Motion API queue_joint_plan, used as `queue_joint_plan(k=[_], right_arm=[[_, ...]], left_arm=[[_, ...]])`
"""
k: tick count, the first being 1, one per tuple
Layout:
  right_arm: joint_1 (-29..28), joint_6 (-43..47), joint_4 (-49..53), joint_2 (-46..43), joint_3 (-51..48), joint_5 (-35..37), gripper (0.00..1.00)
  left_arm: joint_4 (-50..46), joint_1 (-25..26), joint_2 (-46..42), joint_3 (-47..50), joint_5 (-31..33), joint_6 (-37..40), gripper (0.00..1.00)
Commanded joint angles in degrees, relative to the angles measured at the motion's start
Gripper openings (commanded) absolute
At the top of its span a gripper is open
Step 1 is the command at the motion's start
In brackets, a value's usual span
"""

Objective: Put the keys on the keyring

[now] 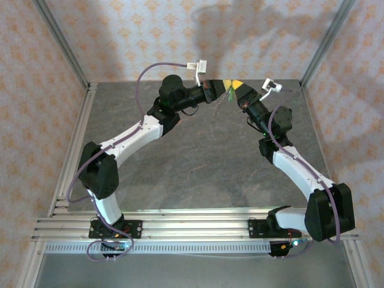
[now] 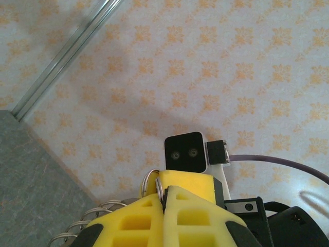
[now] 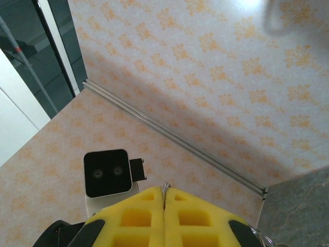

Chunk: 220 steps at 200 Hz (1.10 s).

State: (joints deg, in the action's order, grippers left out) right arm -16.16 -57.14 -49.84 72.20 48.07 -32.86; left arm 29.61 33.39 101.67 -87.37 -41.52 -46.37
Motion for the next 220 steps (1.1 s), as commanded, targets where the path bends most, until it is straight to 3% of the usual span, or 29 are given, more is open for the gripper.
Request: queue_joint_plan(k=[1, 76, 106, 133, 220], right_arm=[[0.3, 0.9, -0.1, -0.7, 1.6, -3.6, 0.0], [1.4, 0.8, -0.6, -2.1, 0.6, -3.5, 0.0], [1.9, 0.5, -1.0, -2.1, 0.4, -4.2, 0.0], [2.5, 0.5, -0.9, -2.1, 0.5, -5.0, 0.0], [3.9, 3.9, 3.9, -1.4, 3.8, -13.5, 0.0]], left_arm=[[0.7, 0.7, -1.1, -2.8, -1.5, 1.8, 0.0], [-0.7, 0.5, -1.6, -2.4, 0.1, 1.9, 0.0], [-0.6, 0.3, -1.5, -2.4, 0.4, 1.5, 0.19], [-0.4, 0.0, -1.3, -2.5, 0.4, 1.0, 0.29], [-2.6, -2.9, 1.4, -7.1, -6.9, -1.2, 0.29]])
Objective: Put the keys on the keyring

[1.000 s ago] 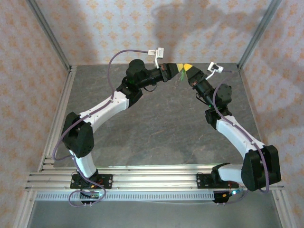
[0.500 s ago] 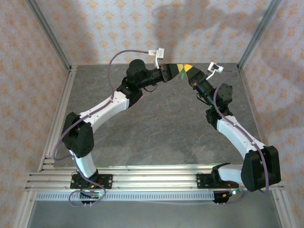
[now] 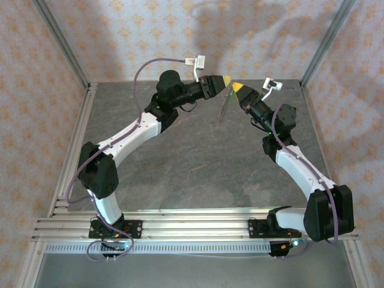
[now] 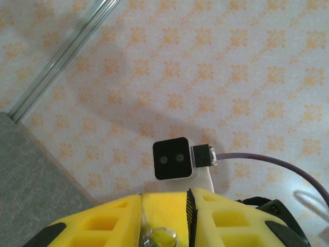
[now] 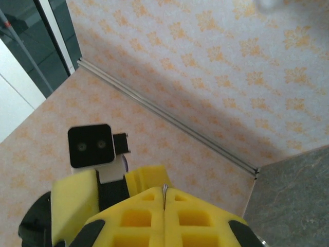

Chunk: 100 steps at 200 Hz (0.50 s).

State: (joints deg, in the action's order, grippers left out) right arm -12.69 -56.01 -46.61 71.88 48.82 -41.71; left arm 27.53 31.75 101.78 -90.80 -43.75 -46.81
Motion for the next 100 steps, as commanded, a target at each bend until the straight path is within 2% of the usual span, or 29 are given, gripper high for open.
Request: queue_joint_plan(k=[1, 34, 74, 100], right_arm=[[0.4, 2.9, 0.8, -1.1, 3.1, -4.8, 0.0], [0.9, 5.1, 3.9, -1.4, 4.3, -6.9, 0.0], [1.4, 6.1, 5.3, -1.8, 4.1, -7.4, 0.0], [1.5, 7.3, 6.8, -2.0, 4.3, -8.0, 0.0]], left_arm=[[-0.7, -1.3, 1.3, -3.8, -4.9, -0.7, 0.29], [-6.1, -2.8, 2.5, -7.0, -9.2, 0.6, 0.29], [-11.9, -4.6, 1.7, -6.8, -10.0, 4.2, 0.29], [-16.6, -5.6, 2.1, -8.9, -12.9, 6.7, 0.31]])
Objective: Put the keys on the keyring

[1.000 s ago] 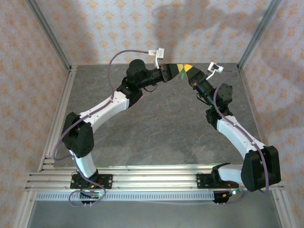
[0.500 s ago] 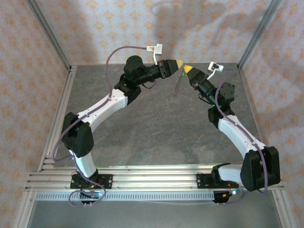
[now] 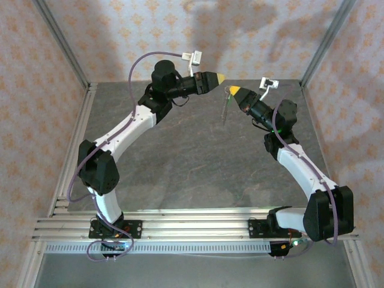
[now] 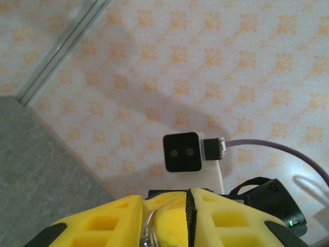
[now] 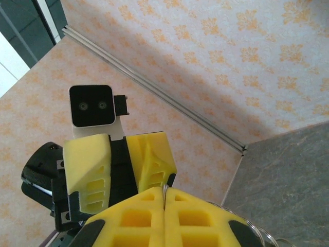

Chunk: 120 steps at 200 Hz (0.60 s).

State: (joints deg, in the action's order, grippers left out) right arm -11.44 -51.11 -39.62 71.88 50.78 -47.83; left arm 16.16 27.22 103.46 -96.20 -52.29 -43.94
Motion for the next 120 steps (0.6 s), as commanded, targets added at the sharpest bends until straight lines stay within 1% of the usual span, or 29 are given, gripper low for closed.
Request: queue_joint_plan(k=[1, 19, 55, 60, 81, 98, 120], right_arm=[[0.3, 2.5, 0.0, -2.1, 2.4, -1.9, 0.0], [0.3, 4.0, 2.0, -2.2, 3.1, -2.4, 0.0], [0.3, 6.1, 4.8, -2.4, 3.7, -2.9, 0.0], [0.3, 6.1, 4.9, -2.4, 3.8, -3.0, 0.0], [0.3, 6.5, 5.3, -2.4, 3.7, -3.1, 0.0], [0.3, 6.7, 5.6, -2.4, 3.5, -3.0, 0.0], [0.3, 6.8, 5.6, -2.4, 3.4, -3.2, 0.0]], left_arm=[[-5.6, -1.0, 0.5, -3.7, -4.5, 4.0, 0.31], [-11.1, -1.0, 1.2, -6.7, -7.3, 7.2, 0.32], [-22.4, -0.8, 3.1, -11.9, -10.7, 13.0, 0.34], [-24.4, -0.7, 3.4, -12.8, -11.0, 15.4, 0.34], [-31.9, -0.3, 4.8, -16.1, -11.9, 20.3, 0.34], [-34.8, -0.1, 5.5, -17.5, -12.2, 22.3, 0.34], [-36.0, -0.1, 5.7, -18.2, -12.4, 23.1, 0.34]])
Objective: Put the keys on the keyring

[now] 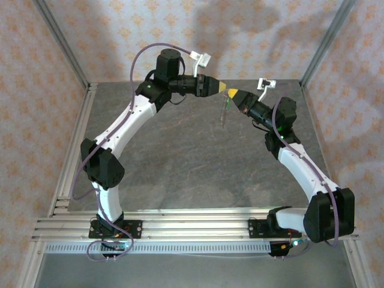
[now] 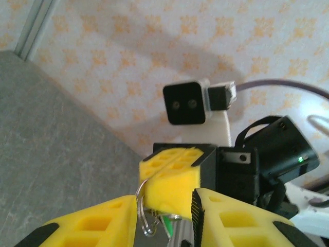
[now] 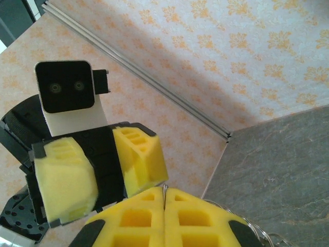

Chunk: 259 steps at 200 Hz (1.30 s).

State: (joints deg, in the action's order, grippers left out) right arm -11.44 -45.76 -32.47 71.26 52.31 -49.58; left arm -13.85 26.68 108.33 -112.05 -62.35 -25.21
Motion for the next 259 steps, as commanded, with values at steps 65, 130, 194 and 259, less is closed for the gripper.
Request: queue_joint_plan(k=[65, 130, 194, 259], right_arm=[[0.3, 2.0, -0.9, -1.7, 1.8, -1.8, 0.0], [0.3, 3.0, 0.3, -1.8, 1.9, -2.5, 0.0], [0.3, 3.3, 0.8, -2.0, 1.9, -2.5, 0.0], [0.3, 2.8, 0.7, -2.0, 2.4, -2.0, 0.0]], left_arm=[[-6.2, 1.1, 3.5, -4.2, -2.5, 4.2, 0.34], [-4.3, 1.2, 3.8, -4.5, -2.1, 3.1, 0.34], [-2.9, 1.3, 4.0, -4.8, -3.5, 2.2, 0.18], [-5.6, 2.7, 4.5, -6.3, -5.3, 4.9, 0.05]])
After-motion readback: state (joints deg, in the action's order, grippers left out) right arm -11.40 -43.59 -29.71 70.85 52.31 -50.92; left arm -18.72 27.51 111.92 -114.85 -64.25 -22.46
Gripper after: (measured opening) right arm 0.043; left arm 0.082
